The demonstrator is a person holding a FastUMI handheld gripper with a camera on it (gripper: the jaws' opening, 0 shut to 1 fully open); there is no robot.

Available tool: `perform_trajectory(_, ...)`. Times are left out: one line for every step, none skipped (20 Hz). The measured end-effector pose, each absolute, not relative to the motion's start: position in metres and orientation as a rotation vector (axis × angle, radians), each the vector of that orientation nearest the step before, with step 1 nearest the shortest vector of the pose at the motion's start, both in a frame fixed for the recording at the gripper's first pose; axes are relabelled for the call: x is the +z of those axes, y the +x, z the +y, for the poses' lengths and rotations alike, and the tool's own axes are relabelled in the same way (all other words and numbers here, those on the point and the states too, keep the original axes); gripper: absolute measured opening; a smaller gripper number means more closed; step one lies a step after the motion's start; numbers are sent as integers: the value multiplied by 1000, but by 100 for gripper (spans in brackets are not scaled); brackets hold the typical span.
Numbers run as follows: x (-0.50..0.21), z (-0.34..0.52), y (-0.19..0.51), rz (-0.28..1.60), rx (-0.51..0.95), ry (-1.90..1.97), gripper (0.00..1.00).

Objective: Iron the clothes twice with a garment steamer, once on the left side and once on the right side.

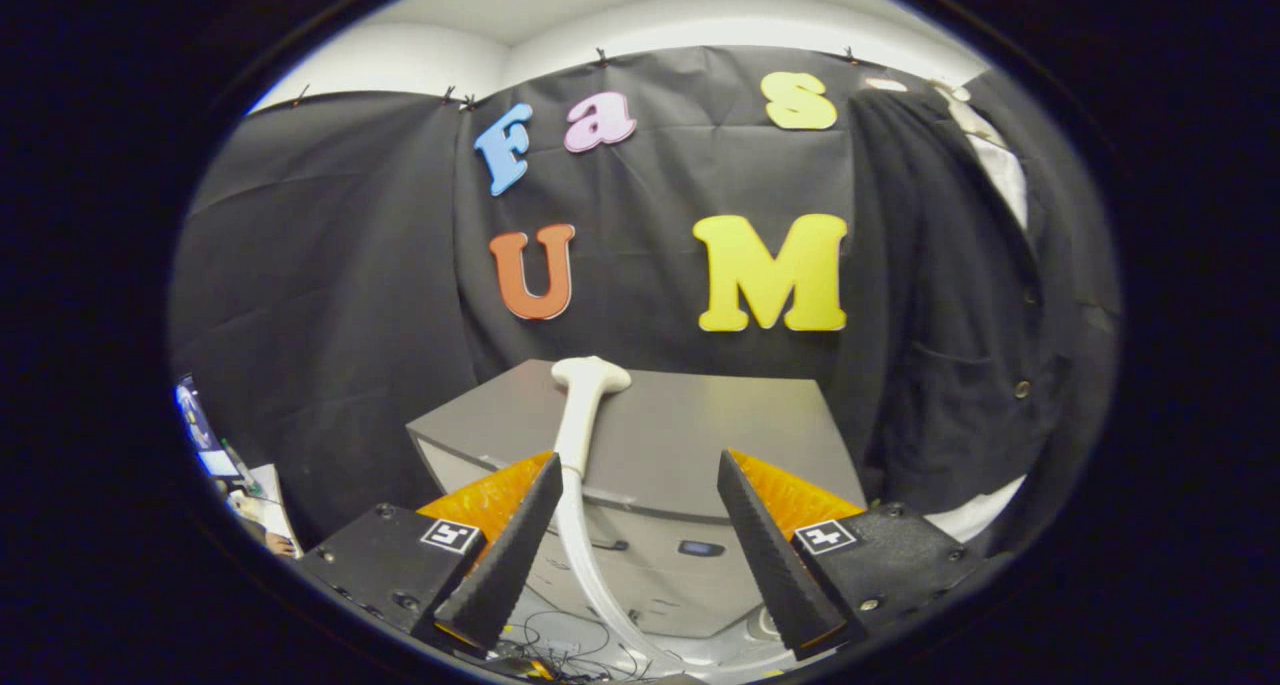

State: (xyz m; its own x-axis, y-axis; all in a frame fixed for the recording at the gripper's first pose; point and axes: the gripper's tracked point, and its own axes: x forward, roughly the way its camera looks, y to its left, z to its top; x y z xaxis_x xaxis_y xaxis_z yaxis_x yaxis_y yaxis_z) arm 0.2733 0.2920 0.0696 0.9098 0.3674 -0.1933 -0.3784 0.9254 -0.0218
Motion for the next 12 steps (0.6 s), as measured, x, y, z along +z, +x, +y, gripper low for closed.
perform_trajectory(70, 308, 289, 203, 401, -69, 99)
perform_trajectory(67, 324, 305, 210, 419, -81, 99)
perform_trajectory(65, 337, 320, 220, 426, -102, 99)
perform_trajectory(61, 348, 335, 228, 428, -123, 99)
perform_trajectory(57, 357, 349, 241, 426, -142, 100)
perform_trajectory(50, 369, 362, 263, 440, -153, 99)
perform_trajectory(44, 380, 374, 283, 456, -152, 99)
perform_trajectory(37, 385, 385, 316, 458, -159, 98)
perform_trajectory(30, 390, 397, 347, 461, -166, 95)
perform_trajectory(24, 395, 404, 371, 462, -174, 95)
perform_trajectory(18, 397, 411, 393, 455, -183, 91)
perform_trajectory(12, 398, 416, 419, 451, -196, 88)
